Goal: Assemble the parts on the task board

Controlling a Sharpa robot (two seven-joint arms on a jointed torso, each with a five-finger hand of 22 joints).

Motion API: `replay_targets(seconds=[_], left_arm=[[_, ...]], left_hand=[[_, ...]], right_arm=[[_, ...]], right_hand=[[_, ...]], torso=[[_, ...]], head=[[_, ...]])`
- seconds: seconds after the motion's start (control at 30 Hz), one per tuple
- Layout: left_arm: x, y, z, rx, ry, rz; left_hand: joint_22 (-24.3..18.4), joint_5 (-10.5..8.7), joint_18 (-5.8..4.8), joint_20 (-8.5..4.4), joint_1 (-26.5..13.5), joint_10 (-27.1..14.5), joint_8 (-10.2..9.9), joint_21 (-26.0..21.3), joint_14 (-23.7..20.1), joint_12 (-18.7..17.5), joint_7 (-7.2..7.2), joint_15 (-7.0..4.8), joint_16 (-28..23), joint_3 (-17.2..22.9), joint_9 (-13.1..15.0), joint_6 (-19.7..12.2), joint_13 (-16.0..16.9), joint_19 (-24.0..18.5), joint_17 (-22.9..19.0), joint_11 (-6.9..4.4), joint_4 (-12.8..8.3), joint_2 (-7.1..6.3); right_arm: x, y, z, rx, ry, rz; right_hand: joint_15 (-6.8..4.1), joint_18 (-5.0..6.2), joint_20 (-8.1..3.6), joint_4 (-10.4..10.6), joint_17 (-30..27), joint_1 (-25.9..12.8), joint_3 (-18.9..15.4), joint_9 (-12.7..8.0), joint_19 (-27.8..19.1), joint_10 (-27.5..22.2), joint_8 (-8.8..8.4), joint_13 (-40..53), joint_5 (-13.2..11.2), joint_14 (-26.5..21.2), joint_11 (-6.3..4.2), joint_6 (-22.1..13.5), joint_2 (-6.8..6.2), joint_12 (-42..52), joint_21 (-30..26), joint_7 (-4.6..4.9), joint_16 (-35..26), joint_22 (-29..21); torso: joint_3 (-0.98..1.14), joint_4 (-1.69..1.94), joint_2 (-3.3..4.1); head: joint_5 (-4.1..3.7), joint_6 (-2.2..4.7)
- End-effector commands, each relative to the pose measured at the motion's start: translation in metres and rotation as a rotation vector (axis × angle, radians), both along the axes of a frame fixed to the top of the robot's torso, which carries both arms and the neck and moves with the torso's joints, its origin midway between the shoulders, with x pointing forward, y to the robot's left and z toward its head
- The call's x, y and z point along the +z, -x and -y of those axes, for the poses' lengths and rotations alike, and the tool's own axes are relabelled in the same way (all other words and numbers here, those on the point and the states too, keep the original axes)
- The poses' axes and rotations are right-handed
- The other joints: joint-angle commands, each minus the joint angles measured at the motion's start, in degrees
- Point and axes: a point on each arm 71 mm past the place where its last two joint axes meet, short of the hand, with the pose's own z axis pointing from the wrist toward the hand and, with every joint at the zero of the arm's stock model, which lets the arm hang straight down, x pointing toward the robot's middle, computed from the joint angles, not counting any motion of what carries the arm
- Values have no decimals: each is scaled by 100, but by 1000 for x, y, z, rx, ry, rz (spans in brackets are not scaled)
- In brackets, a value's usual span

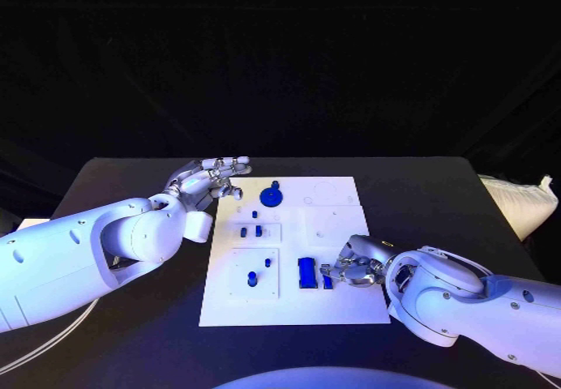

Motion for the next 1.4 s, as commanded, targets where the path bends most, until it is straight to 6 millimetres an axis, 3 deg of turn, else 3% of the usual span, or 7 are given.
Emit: replay_targets(seconds=[0.03,0.37,0.7,1.1,1.4], left_arm=[[1,1,3,-23,12,4],[1,1,3,-24,12,3],[0,1,2,-25,12,2],[0,1,2,-26,12,1],[0,1,2,-25,11,1]], left_hand=[[-7,-27,58,10,-13,-29,25,-24,-51,5,18,-2,3,-21,-5,-39,-8,-31,-4,8,-2,55],[-8,-27,57,11,-12,-34,24,-25,-57,6,19,-1,-1,-22,-6,-43,-9,-33,-14,9,-5,54],[-8,-27,57,11,-12,-34,24,-25,-57,6,19,-1,-1,-22,-6,-43,-9,-33,-14,9,-5,54],[-8,-27,57,11,-12,-34,24,-25,-57,6,19,-1,-1,-22,-6,-43,-9,-33,-14,9,-5,54],[-8,-27,57,11,-12,-34,24,-25,-57,6,19,-1,-1,-22,-6,-43,-9,-33,-14,9,-5,54]], right_arm=[[1,1,0,18,19,16],[5,7,5,25,5,19],[6,11,10,36,9,-6],[1,8,12,40,26,-25],[-2,5,9,40,28,-25]], right_hand=[[-43,-116,-29,107,1402,-98,-198,47,309,416,51,1014,-26,567,-46,-37,-20,14,29,2,24,739],[-49,-119,-36,107,1409,16,-647,176,313,421,110,1032,-380,568,-49,-95,-123,19,35,-6,28,754],[-37,-114,-29,-169,1377,558,-943,291,301,411,146,1029,-748,561,-37,-180,-179,-29,14,13,7,735],[-36,-112,-24,-301,1368,802,-1037,340,297,409,161,1034,-785,559,-36,-210,-96,-39,7,11,2,730],[-36,-113,-24,-357,1369,896,-1070,358,297,410,166,1039,-784,560,-38,-221,-53,-35,7,9,2,733]], torso=[[4,-6,0],[14,-9,6],[5,-2,2],[-2,11,2],[1,1,3]], head=[[3,3],[0,21],[-17,11],[-21,-13],[-2,-25]])
